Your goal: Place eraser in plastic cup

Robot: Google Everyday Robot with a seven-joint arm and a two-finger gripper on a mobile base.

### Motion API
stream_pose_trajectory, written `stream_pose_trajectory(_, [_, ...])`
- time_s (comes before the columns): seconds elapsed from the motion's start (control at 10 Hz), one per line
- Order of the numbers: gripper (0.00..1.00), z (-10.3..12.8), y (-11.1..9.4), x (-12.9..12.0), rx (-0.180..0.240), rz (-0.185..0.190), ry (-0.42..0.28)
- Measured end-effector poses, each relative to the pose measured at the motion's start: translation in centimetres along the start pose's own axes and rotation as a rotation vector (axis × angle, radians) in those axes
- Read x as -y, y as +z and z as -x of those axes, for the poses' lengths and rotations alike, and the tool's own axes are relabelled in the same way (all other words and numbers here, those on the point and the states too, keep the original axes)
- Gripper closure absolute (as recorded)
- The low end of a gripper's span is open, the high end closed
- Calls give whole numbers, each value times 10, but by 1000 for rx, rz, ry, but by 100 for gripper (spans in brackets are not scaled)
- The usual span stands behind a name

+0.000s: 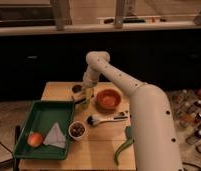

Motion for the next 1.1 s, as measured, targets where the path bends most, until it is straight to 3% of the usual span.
stream_pose_trajectory(0.3, [21, 0, 3, -4, 2, 17, 11])
stream_pose_trajectory(1.1, [20, -2, 0, -9, 2, 18, 18])
